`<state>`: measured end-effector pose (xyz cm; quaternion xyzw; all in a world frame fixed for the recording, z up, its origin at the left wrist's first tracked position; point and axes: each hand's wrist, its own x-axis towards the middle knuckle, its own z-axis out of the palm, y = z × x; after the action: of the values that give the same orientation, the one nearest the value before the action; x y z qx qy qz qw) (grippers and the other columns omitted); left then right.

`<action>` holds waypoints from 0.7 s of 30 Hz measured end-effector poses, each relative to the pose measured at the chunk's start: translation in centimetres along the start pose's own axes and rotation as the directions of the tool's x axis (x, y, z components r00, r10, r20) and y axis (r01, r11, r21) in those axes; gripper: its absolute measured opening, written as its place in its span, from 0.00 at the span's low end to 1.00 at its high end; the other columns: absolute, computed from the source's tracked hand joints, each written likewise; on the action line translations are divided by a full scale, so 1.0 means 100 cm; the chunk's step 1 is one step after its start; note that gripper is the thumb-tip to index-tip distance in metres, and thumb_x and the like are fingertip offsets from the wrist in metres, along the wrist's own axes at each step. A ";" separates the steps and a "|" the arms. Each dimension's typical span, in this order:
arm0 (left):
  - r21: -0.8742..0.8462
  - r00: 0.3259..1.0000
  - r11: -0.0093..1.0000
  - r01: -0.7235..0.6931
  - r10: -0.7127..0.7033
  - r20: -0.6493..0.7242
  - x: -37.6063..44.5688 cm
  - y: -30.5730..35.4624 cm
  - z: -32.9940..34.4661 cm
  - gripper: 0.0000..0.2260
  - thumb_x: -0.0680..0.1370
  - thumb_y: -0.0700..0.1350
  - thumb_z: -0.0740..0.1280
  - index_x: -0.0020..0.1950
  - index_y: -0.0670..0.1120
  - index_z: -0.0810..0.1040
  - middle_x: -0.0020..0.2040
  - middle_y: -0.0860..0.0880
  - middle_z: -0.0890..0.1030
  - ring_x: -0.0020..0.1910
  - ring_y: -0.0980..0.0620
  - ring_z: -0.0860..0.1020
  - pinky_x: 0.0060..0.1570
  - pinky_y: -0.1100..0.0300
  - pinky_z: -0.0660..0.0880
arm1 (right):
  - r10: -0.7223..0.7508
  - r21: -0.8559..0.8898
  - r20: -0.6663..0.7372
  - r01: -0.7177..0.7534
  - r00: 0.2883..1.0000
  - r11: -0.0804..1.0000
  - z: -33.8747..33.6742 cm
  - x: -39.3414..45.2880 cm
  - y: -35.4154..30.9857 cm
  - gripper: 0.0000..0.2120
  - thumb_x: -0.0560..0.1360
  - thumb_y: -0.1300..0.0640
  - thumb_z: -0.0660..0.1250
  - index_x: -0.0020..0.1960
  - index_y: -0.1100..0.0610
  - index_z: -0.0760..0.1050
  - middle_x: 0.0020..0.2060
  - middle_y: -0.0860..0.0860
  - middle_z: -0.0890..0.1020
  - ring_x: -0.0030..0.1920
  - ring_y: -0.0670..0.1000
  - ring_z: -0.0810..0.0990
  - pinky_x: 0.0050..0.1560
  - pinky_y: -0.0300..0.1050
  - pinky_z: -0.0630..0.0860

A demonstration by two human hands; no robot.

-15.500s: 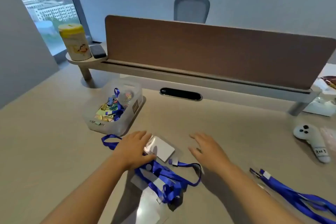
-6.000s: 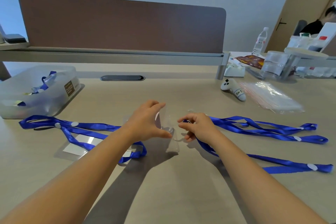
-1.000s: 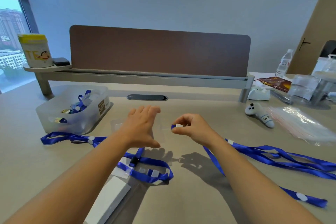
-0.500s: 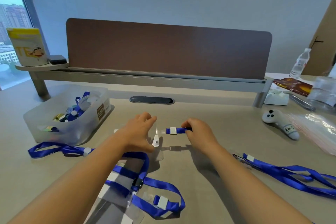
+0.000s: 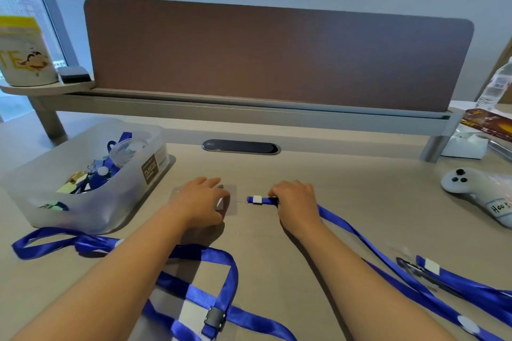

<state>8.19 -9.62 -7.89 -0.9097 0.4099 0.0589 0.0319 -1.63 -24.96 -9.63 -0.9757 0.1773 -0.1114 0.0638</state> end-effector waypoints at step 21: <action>-0.128 0.964 0.960 0.248 -0.232 0.127 -0.008 -0.006 0.029 0.46 0.65 0.72 0.58 0.73 0.52 0.41 0.76 0.43 0.43 0.74 0.38 0.42 0.72 0.40 0.43 | 0.001 0.007 0.339 -0.003 0.941 1.000 0.009 -0.005 0.022 0.30 0.75 0.37 0.49 0.74 0.44 0.48 0.77 0.47 0.48 0.76 0.57 0.43 0.73 0.64 0.39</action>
<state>7.91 -8.28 -10.62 -0.9479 0.2888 0.1342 -0.0034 -2.56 -26.71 -11.00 -0.9799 0.1644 0.0578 0.0970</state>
